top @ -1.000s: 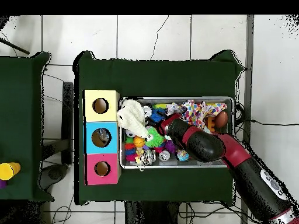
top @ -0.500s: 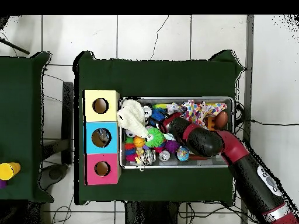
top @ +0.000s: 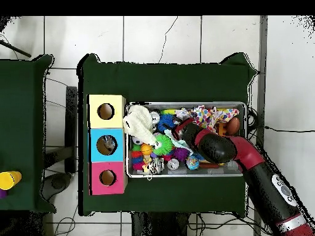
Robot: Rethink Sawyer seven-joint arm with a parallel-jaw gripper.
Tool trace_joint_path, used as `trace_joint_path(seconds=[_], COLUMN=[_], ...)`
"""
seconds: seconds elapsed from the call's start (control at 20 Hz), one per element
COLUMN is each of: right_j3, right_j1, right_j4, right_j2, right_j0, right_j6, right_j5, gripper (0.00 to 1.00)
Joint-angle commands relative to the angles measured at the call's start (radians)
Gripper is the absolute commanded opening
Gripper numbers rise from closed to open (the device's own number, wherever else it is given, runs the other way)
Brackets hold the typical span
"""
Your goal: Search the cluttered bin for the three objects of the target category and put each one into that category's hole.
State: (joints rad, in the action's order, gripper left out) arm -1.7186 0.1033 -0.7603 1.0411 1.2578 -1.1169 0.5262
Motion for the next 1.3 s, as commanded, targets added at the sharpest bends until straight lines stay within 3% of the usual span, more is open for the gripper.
trace_joint_path(seconds=[0.05, 0.2, 0.4, 0.95, 1.3], right_j3=[0.160, 0.164, 0.183, 0.257, 0.302], right_j1=[-0.042, -0.031, 0.008, -0.062, -0.060], right_j4=[-0.092, -0.113, -0.165, -0.141, -0.151], right_j2=[-0.086, -0.101, -0.138, -0.122, -0.132], right_j0=[-0.026, -0.040, -0.076, -0.047, -0.050], right_j6=[0.344, 0.322, 0.204, 0.377, 0.471], right_j5=[0.114, 0.107, 0.031, 0.132, 0.189], gripper=[1.00, 1.00, 1.00, 1.00, 1.00])
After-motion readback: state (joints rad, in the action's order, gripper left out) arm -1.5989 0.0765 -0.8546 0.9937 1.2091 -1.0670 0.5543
